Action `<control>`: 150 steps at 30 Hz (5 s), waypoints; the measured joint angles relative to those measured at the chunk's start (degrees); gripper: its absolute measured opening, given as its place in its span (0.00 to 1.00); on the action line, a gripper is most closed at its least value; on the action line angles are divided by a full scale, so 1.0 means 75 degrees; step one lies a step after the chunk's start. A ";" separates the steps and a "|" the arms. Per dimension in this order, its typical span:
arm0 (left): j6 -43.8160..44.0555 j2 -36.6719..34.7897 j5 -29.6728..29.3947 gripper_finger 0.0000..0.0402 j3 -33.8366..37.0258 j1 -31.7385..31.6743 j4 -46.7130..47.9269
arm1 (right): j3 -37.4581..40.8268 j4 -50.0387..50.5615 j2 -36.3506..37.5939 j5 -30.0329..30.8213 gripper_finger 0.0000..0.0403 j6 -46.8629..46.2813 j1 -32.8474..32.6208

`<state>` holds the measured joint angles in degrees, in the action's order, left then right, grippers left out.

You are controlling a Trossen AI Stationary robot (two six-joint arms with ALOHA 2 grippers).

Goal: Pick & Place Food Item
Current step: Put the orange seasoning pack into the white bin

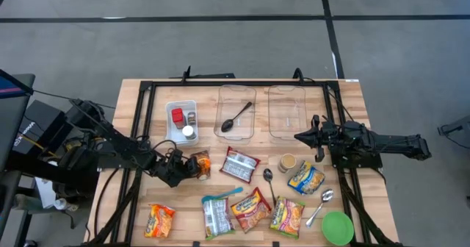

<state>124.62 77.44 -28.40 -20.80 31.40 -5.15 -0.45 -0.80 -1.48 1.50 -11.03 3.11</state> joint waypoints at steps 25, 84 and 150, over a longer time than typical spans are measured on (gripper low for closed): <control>-0.0356 0.0605 -0.0006 0.21 -0.0012 0.0003 -0.0633 | 0.0000 0.0000 -0.0002 0.0000 0.00 -0.0001 0.0002; -1.2992 -0.4795 -0.4685 0.10 0.0003 0.0000 0.0191 | 0.0000 0.0000 -0.0002 0.0000 0.00 -0.0001 0.0003; -1.2567 -0.3211 -0.2166 0.07 -0.0003 -0.5045 0.1876 | 0.0000 0.0000 0.0000 0.0000 0.00 0.0000 0.0000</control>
<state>30.36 53.35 -44.65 -20.82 -6.44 8.91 -0.45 -0.80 -1.48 1.50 -11.03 3.11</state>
